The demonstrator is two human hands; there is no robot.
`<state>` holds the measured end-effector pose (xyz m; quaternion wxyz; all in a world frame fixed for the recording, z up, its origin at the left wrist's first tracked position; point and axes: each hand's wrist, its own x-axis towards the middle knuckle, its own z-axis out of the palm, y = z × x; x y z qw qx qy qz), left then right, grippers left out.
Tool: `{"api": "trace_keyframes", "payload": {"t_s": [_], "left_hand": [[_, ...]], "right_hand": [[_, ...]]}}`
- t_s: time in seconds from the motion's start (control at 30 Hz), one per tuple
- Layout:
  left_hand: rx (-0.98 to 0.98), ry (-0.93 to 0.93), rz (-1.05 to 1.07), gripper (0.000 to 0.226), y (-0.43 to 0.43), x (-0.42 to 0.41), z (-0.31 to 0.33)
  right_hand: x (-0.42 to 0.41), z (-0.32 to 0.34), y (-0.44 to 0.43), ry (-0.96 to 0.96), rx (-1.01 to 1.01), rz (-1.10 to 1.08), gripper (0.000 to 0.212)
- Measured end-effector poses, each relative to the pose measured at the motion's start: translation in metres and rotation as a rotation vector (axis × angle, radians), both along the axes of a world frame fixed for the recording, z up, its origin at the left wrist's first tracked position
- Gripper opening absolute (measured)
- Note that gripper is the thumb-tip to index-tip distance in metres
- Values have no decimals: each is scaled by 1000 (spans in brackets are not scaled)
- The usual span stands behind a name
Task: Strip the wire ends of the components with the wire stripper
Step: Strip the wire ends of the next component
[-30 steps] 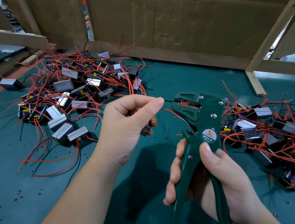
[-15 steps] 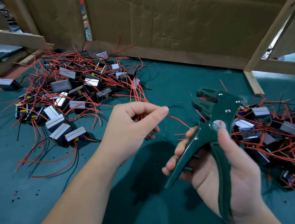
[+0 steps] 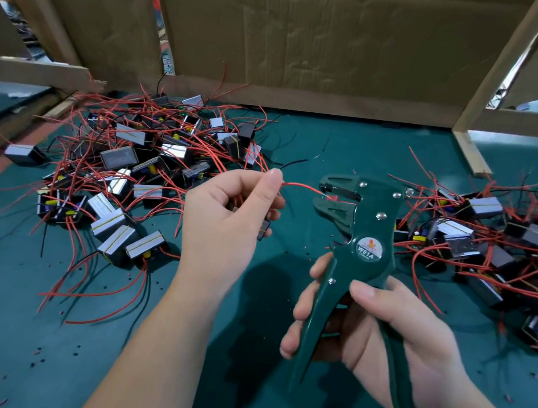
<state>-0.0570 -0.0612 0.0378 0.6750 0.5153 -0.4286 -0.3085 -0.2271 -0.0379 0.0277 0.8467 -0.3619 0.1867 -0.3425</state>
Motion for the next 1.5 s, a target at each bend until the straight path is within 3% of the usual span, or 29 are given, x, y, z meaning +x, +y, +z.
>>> {"api": "trace_keyframes", "payload": {"t_s": [1.17,1.5], "left_hand": [[-97,-319,99,18,3,-4,-6],[-130,-392,116,16,2,0,-8]], "right_hand": [[2,-3,3,223,-113,-163,57],[0,-2,3,241,-142,-114,56]]}}
